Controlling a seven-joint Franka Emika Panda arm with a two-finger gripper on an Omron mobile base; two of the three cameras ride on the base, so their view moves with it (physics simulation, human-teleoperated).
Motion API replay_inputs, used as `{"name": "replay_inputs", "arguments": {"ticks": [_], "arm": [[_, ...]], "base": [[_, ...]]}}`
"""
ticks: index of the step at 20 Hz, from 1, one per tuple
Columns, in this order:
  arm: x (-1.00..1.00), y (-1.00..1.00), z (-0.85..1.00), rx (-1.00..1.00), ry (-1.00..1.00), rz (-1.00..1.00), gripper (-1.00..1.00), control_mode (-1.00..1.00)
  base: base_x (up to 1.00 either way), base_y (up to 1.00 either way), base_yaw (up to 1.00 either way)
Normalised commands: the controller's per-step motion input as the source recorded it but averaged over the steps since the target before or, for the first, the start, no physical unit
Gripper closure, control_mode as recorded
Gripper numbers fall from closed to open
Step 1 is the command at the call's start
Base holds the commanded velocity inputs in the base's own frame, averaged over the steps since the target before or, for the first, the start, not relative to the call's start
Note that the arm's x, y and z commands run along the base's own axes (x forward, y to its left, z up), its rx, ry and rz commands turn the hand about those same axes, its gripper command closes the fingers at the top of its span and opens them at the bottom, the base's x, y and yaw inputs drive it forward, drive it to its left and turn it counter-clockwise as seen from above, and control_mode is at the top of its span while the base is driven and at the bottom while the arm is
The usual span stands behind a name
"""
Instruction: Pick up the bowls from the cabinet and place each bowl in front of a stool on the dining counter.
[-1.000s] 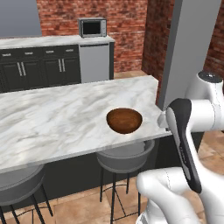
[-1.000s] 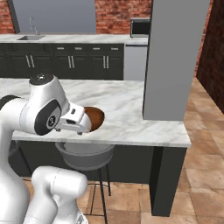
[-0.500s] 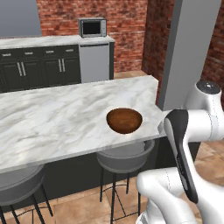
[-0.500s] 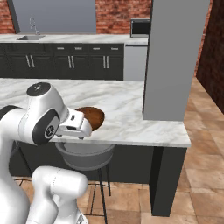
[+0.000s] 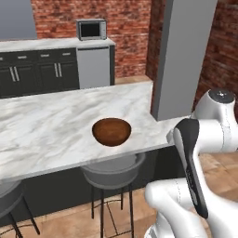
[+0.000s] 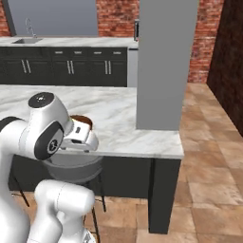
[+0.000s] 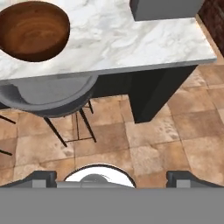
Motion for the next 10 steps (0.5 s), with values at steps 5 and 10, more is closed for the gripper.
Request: {"name": "replay_inputs", "arguments": {"ticks": [5,10], "arm": [[0.00,0.00,0.00,0.00,0.00,0.00,-1.00,1.00],[0.00,0.00,0.00,0.00,0.00,0.00,-1.00,1.00]], "base": [[0.00,-1.00,0.01],[0.08,-1.00,0.00]]}}
